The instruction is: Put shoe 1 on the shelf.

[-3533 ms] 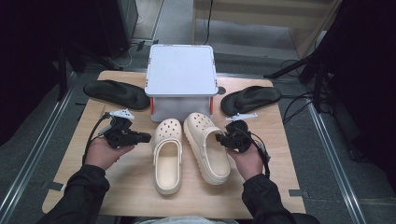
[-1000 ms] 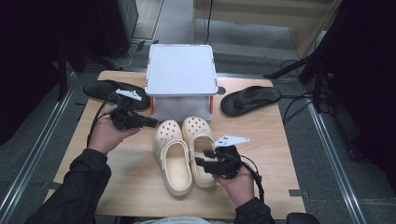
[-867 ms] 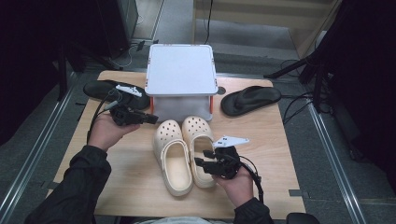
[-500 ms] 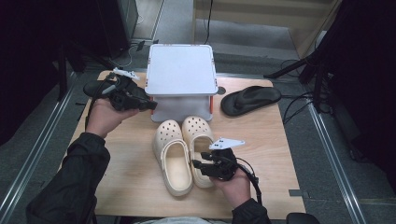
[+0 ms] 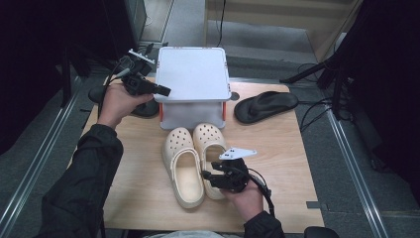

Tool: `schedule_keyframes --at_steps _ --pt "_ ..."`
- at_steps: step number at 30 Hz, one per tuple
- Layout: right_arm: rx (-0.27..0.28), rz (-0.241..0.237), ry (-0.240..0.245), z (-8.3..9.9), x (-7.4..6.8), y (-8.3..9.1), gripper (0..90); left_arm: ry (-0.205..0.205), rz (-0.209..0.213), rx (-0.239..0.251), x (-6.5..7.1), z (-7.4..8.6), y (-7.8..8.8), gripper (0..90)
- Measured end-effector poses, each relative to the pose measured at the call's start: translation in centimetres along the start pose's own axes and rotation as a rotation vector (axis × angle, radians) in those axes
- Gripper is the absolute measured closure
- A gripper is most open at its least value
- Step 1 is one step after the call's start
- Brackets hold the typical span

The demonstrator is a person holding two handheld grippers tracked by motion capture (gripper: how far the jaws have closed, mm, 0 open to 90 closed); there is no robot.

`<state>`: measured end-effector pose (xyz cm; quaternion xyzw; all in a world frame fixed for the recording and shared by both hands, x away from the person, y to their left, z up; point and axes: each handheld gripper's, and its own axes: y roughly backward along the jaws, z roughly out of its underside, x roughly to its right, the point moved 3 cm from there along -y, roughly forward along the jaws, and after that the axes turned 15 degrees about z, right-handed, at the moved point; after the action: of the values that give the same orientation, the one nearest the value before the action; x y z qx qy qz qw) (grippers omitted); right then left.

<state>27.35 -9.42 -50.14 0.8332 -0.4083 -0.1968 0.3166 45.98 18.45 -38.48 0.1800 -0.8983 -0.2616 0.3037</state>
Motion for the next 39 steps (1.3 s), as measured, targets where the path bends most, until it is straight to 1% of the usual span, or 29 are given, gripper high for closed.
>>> schedule_keyframes --at_steps 1,3,5,7,9,12,13,15,18,19,20,22,25,27,28,29,31,33,35,37,39 --pt "0.002 0.002 -0.001 0.0 0.0 -0.1 51.1 0.002 0.001 0.002 -0.1 0.0 -0.1 88.4" --pt "0.004 0.002 -0.005 0.0 0.0 -0.2 50.7 -0.006 -0.02 -0.026 -0.4 0.1 -0.6 88.4" --pt "0.005 0.004 -0.011 0.0 -0.1 -0.3 50.4 -0.014 -0.033 -0.036 -0.5 0.1 -0.9 88.2" --pt "0.005 0.008 -0.015 -0.1 -0.2 -0.5 49.7 -0.011 -0.031 -0.026 -0.6 0.1 -1.0 88.2" --pt "0.003 0.018 -0.012 -0.2 -0.4 -0.7 49.1 -0.018 -0.03 -0.019 -0.6 0.1 -1.1 88.5" --pt "0.002 0.035 -0.005 -0.4 -0.7 -0.9 47.4 -0.026 -0.04 -0.014 -0.5 0.2 -1.1 89.1" --pt "0.004 0.039 -0.002 -0.5 -0.7 -1.0 46.9 -0.032 -0.036 -0.021 -0.5 0.2 -1.2 89.2" --pt "-0.005 0.04 -0.012 -0.7 -0.9 -1.3 46.4 -0.034 -0.045 -0.022 -0.4 0.2 -1.2 89.2" --pt "-0.01 0.06 -0.022 -1.0 -1.1 -1.7 45.5 -0.032 -0.047 -0.023 -0.3 0.2 -1.3 89.6" --pt "-0.008 0.064 -0.024 -1.1 -1.1 -1.8 45.3 -0.036 -0.053 -0.036 -0.3 0.2 -1.2 89.5" --pt "-0.009 0.072 -0.031 -1.3 -1.1 -2.0 44.8 -0.034 -0.059 -0.036 -0.2 0.2 -1.2 89.3" --pt "-0.006 0.081 -0.038 -1.5 -1.1 -2.3 44.5 -0.04 -0.047 -0.037 -0.2 0.2 -1.3 89.3" --pt "-0.013 0.095 -0.059 -1.6 -1.2 -2.8 44.5 -0.033 -0.031 -0.024 -0.3 0.3 -1.2 89.3" --pt "-0.015 0.108 -0.063 -1.8 -1.2 -3.2 44.5 -0.03 -0.025 -0.012 -0.4 0.3 -1.2 89.3" --pt "-0.014 0.118 -0.061 -2.0 -1.3 -3.5 44.5 -0.03 -0.024 -0.016 -0.4 0.4 -1.1 89.4" --pt "-0.014 0.128 -0.062 -2.1 -1.4 -3.7 44.5 -0.028 -0.026 -0.01 -0.4 0.4 -1.2 89.4" --pt "-0.016 0.138 -0.068 -2.5 -1.6 -4.1 45.0 -0.033 -0.031 -0.013 -0.4 0.4 -1.2 89.4" --pt "-0.023 0.16 -0.068 -2.8 -1.8 -4.6 45.6 -0.033 -0.032 -0.013 -0.4 0.4 -1.2 89.4" --pt "-0.03 0.177 -0.067 -3.0 -1.8 -4.9 47.3 -0.032 -0.027 -0.011 -0.4 0.4 -1.2 89.4" --pt "-0.037 0.189 -0.076 -3.2 -1.8 -5.3 49.5 -0.027 -0.023 -0.006 -0.5 0.5 -1.1 89.4" --pt "-0.04 0.187 -0.094 -3.4 -1.7 -5.4 52.9 -0.026 -0.022 -0.003 -0.5 0.5 -1.2 89.4"
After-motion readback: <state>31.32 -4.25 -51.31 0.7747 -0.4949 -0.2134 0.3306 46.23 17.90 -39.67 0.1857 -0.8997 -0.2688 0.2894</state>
